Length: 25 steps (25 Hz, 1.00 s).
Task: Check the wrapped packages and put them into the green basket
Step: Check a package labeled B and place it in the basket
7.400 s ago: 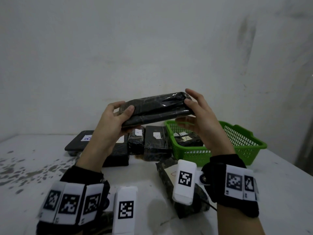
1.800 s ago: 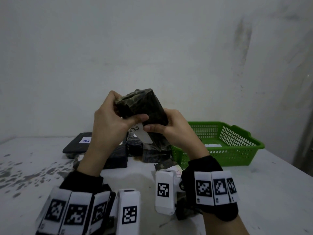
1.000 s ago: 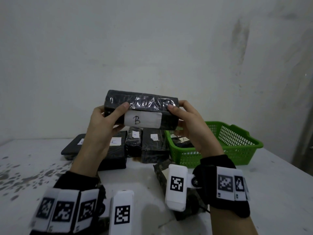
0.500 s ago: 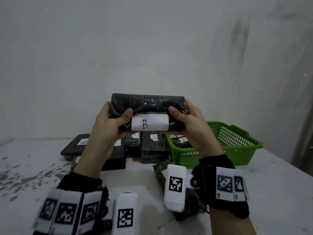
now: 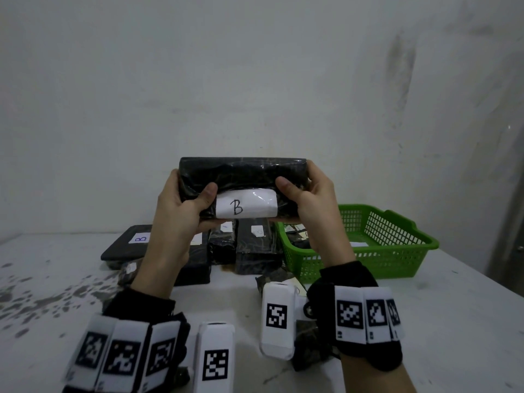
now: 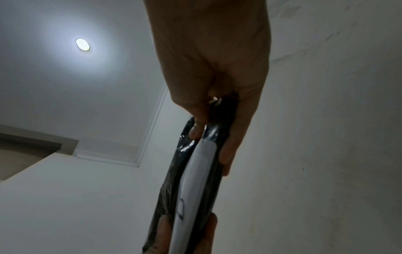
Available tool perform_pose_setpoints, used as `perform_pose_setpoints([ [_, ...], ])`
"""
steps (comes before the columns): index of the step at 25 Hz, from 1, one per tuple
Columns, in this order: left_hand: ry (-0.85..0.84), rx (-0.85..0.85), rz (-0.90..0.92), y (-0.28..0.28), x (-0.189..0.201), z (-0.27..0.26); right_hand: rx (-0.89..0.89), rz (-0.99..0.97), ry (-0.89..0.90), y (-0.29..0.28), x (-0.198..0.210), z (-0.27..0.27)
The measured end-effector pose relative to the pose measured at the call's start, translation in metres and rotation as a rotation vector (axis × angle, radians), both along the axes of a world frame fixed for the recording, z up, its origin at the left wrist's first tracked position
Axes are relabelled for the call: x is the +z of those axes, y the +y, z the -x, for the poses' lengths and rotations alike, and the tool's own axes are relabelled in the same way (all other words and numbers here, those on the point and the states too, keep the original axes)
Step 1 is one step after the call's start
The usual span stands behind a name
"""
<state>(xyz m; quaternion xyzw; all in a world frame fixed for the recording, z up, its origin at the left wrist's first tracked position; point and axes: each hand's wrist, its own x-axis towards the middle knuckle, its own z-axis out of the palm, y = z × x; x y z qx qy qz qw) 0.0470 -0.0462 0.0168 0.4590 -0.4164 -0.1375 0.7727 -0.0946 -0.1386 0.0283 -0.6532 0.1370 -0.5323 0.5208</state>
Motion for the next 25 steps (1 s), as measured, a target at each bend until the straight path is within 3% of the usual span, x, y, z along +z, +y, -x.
perform_pose_setpoints([
  [8, -0.084, 0.076, -0.148, -0.001, 0.000, 0.000, 0.118, -0.102, 0.144, -0.008, 0.000, 0.010],
  [16, -0.172, -0.043, -0.090, 0.007, 0.003, 0.008, 0.145, -0.001, 0.143, -0.011, 0.001, 0.019],
  [25, -0.178, -0.089, -0.159, 0.005, 0.001, 0.006, 0.214, 0.015, 0.145, -0.020, -0.002, 0.027],
])
